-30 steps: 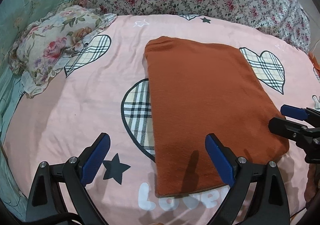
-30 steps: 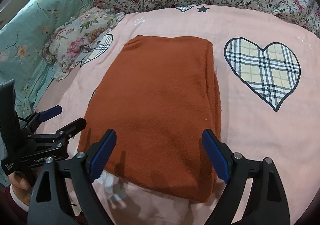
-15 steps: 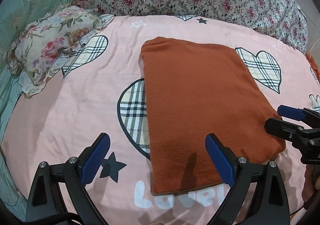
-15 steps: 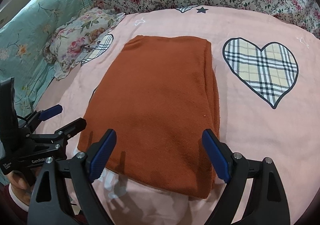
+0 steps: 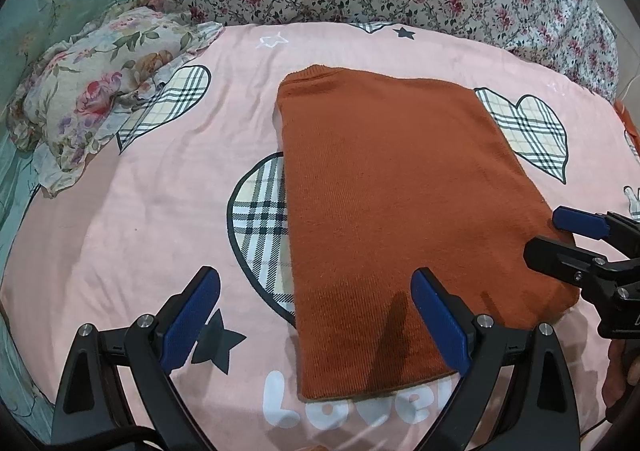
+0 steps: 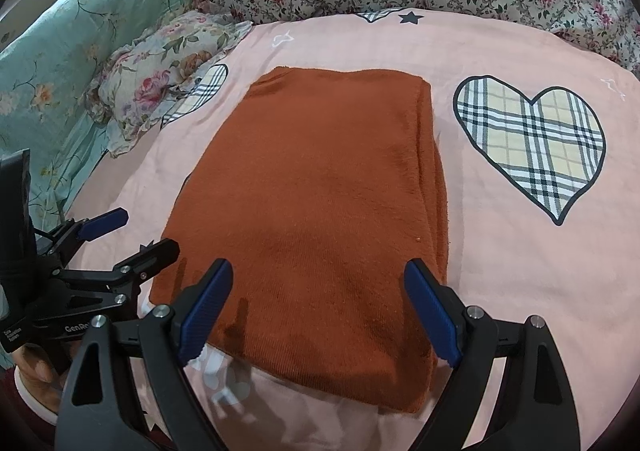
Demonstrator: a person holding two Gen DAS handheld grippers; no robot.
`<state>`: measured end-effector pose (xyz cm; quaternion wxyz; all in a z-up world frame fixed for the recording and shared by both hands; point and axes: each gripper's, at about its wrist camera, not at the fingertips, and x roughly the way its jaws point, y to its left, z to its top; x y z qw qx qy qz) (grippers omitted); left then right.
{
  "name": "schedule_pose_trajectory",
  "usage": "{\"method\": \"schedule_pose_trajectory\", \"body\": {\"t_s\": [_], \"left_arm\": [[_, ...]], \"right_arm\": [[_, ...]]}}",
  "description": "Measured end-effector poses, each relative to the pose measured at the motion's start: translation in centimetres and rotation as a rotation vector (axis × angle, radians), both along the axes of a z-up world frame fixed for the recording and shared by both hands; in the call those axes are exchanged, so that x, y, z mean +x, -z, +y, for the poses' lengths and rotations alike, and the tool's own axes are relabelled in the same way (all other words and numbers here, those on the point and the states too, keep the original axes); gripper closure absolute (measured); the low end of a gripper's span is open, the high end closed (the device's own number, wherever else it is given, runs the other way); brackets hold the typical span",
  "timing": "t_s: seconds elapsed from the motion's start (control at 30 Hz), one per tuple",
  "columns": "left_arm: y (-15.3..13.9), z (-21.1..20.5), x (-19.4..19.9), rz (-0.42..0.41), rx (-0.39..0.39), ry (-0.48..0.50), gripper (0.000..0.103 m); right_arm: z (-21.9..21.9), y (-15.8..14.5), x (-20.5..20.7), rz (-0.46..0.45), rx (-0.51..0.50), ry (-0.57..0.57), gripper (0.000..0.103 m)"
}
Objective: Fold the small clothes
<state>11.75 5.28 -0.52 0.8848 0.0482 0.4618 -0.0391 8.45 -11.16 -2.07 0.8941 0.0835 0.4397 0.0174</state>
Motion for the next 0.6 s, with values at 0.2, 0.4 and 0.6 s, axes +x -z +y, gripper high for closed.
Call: {"method": "schedule_pose_trajectory", "body": {"t_s": [0.2,0.4,0.6], "left_arm": [[0.3,-0.09,0.34,0.0,0.009,-0.002,0.006],[0.41,-0.15,0.54,0.001,0.01,-0.002,0.006],[0.38,-0.15,0.5,0.001,0.01,-0.002,0.006]], "right_arm": [[0.07,0.14,0.26,0.001,-0.002,-0.002,0.015],[0.04,0.16,0.33,0.0,-0.002,-0.002,0.015],[-0.09,0.21,0.51,-0.001,-0.002,-0.002,0.015]]}}
